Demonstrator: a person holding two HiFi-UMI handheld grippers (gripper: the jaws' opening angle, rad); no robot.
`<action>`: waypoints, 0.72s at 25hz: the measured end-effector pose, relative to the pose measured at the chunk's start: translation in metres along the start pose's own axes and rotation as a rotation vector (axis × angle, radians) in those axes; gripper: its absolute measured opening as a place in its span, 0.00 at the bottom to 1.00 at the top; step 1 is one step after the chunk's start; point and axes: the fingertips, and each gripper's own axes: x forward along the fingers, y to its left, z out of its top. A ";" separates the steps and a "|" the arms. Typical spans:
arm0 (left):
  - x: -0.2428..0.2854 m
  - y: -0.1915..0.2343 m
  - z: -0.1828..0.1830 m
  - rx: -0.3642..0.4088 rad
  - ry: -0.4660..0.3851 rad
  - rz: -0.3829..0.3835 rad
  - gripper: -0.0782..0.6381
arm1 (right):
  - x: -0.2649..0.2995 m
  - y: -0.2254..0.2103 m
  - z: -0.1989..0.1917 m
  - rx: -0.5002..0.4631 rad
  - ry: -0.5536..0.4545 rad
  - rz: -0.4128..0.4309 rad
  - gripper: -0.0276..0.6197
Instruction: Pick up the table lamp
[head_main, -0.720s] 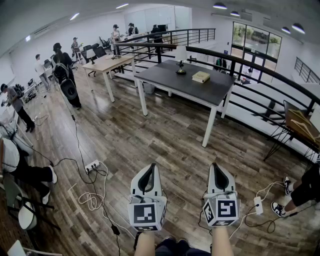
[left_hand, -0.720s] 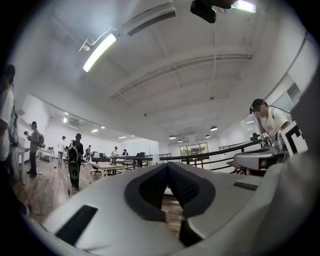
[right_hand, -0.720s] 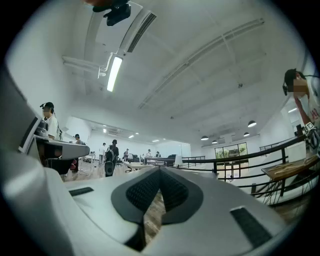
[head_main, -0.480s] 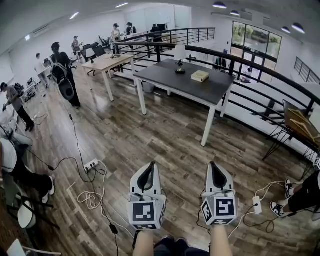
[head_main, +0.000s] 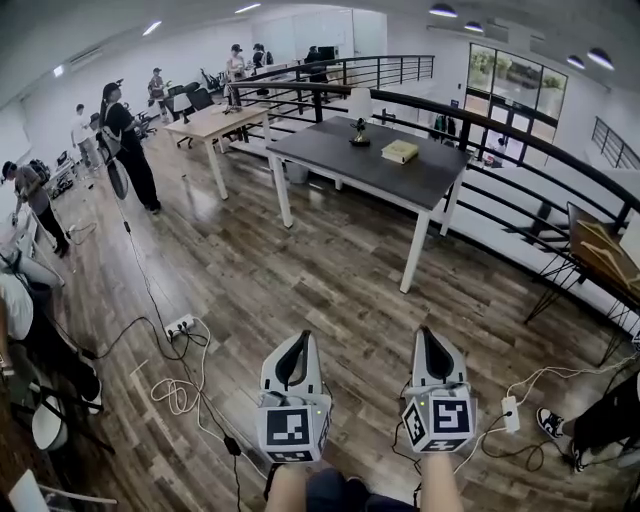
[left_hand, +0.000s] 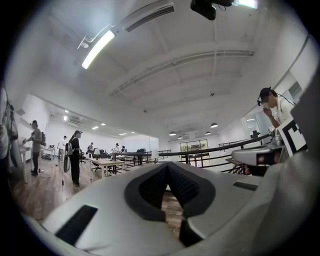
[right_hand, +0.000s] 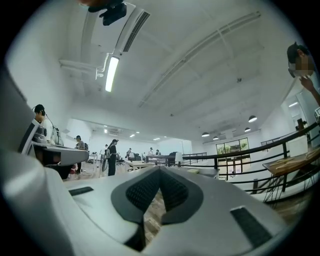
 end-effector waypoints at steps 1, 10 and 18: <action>0.001 -0.001 0.000 0.006 0.000 -0.002 0.14 | 0.000 -0.001 -0.001 0.001 0.001 0.000 0.03; 0.034 0.012 -0.010 -0.005 0.013 -0.001 0.14 | 0.035 -0.006 -0.016 0.002 0.022 0.011 0.03; 0.105 0.051 -0.027 -0.029 0.016 -0.012 0.14 | 0.108 -0.007 -0.029 -0.008 0.035 -0.010 0.03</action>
